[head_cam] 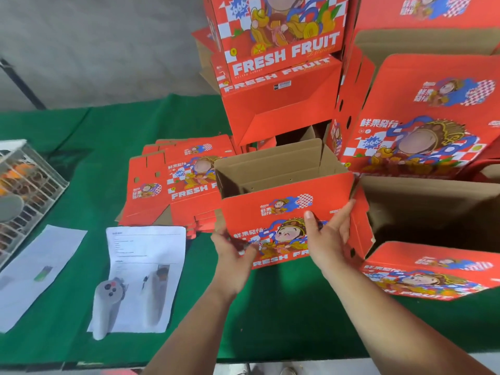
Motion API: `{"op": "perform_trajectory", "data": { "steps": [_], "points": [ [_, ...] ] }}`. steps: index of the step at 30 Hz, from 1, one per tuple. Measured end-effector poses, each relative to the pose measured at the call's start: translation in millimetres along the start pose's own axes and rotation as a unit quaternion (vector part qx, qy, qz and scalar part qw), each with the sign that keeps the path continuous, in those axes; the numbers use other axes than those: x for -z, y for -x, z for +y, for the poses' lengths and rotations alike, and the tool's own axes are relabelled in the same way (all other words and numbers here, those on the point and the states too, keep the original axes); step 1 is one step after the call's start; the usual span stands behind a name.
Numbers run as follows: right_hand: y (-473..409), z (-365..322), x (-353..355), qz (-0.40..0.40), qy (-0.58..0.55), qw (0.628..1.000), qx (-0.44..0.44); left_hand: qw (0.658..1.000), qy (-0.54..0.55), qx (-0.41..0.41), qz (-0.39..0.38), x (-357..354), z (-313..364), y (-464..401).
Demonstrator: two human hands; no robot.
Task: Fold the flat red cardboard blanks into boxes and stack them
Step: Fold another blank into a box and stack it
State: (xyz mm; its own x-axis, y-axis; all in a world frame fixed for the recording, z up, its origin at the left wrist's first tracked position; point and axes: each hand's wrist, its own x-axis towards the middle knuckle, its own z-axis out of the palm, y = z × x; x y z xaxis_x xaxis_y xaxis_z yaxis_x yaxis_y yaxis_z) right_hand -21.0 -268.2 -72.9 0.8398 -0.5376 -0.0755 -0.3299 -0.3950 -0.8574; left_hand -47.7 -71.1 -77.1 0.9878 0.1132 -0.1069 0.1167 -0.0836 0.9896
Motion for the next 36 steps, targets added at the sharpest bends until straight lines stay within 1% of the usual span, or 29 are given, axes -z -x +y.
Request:
{"op": "perform_trajectory", "data": {
  "steps": [4, 7, 11, 13, 15, 17, 20, 23, 26, 28, 31, 33, 34, 36],
  "points": [
    [0, 0, 1, -0.013, -0.039, 0.999, -0.032, 0.999, 0.032, 0.021, 0.002, 15, 7, -6],
    [13, -10, 8, -0.008, -0.073, 0.997, -0.012, 0.998, 0.056, 0.008, 0.038, 20, 9, -1],
    [25, -40, 23, 0.034, -0.095, 0.994, 0.042, 0.994, 0.054, -0.038, 0.083, 24, 25, 6],
    [28, -56, 37, 0.056, -0.094, 0.991, 0.074, 0.991, 0.051, -0.069, 0.105, 28, 45, 9],
    [30, -71, 52, 0.06, -0.093, 0.988, 0.109, 0.985, 0.053, -0.111, 0.123, 32, 68, 11],
    [31, -82, 66, 0.077, -0.117, 0.982, 0.129, 0.978, 0.052, -0.152, 0.13, 32, 97, 13],
    [30, -99, 93, 0.146, -0.176, 0.959, 0.169, 0.966, 0.061, -0.219, 0.122, 27, 138, 17],
    [25, -108, 127, 0.188, -0.263, 0.919, 0.227, 0.956, 0.054, -0.273, 0.098, 10, 173, 26],
    [21, -115, 158, 0.192, -0.346, 0.894, 0.209, 0.945, 0.029, -0.315, 0.083, -11, 204, 36],
    [22, -119, 175, 0.198, -0.402, 0.87, 0.208, 0.936, 0.001, -0.342, 0.087, -19, 223, 41],
    [20, -125, 200, 0.217, -0.403, 0.851, 0.256, 0.927, 0.013, -0.367, 0.076, -25, 248, 44],
    [7, -125, 218, 0.223, -0.419, 0.838, 0.269, 0.923, 0.03, -0.377, 0.067, -33, 257, 43],
    [0, -125, 228, 0.232, -0.408, 0.841, 0.27, 0.923, 0.041, -0.379, 0.051, -42, 257, 41],
    [-17, -114, 244, 0.274, -0.342, 0.861, 0.257, 0.925, 0.037, -0.377, 0.01, -67, 247, 39]
  ]
}}
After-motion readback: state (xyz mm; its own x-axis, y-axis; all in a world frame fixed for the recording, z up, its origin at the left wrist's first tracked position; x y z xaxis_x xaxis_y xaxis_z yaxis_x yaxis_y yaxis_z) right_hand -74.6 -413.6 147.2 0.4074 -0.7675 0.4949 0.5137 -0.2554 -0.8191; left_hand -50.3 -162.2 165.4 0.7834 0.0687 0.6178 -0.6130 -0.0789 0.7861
